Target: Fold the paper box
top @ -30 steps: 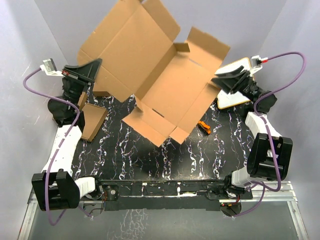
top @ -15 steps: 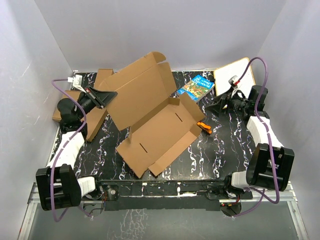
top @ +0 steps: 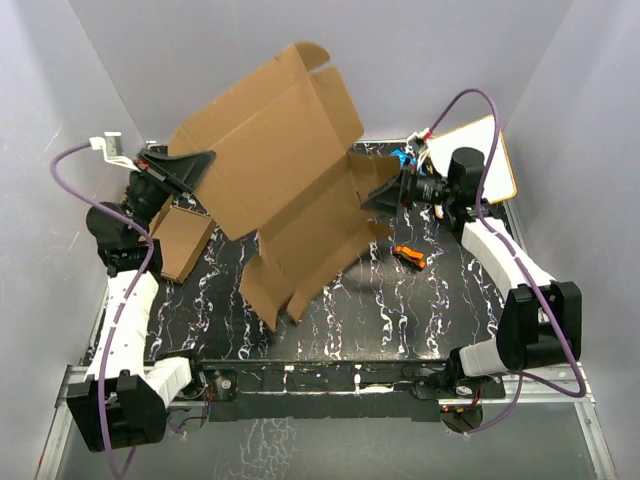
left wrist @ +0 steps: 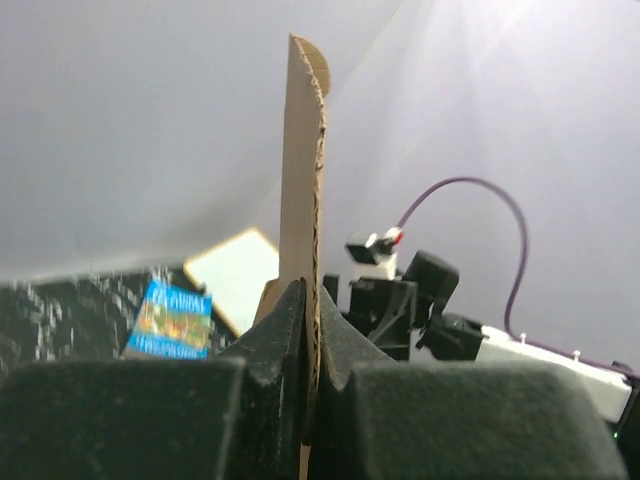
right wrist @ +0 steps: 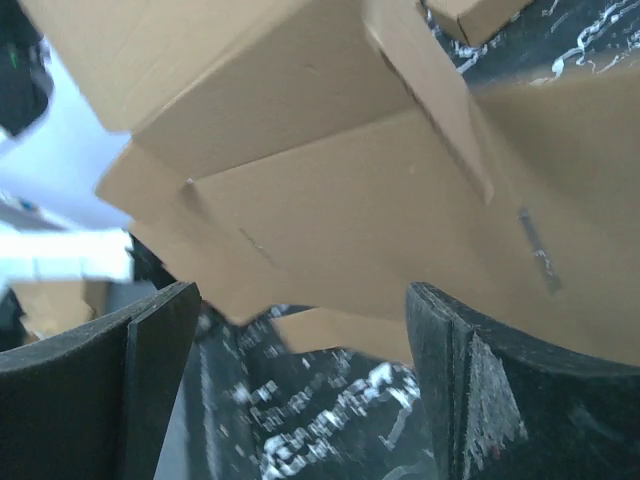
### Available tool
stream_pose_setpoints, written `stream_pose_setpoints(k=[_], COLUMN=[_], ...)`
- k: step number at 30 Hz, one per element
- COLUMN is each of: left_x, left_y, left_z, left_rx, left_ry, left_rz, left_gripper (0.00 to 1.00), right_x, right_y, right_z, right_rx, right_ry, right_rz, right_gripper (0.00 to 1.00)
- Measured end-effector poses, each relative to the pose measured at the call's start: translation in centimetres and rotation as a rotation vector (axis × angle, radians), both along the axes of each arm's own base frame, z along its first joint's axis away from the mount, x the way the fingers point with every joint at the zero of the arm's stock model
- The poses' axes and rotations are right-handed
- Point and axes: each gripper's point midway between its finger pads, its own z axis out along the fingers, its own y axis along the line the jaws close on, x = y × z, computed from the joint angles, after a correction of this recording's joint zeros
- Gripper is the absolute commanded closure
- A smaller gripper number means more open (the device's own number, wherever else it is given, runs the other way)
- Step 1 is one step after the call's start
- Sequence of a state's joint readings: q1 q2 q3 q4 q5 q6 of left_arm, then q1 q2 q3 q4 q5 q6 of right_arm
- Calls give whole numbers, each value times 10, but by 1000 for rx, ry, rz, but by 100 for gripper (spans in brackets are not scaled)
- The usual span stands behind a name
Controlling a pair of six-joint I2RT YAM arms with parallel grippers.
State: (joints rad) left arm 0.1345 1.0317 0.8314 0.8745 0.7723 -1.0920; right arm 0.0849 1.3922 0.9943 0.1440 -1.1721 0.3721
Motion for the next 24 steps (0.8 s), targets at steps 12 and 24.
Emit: stream_pose_setpoints(k=[12,24], left_x=[-14,-2], left_y=[19,-38], left_z=[86,74], left_rx=[-188,-263], left_ry=[-175,-98], left_rz=[115,21], left_gripper=[100,100], right_x=[37,48], right_y=[89,115], right_z=[84,113], right_rx=[297,418], right_ry=[290,264], right_rz=[-20,-1], right_gripper=[5,6])
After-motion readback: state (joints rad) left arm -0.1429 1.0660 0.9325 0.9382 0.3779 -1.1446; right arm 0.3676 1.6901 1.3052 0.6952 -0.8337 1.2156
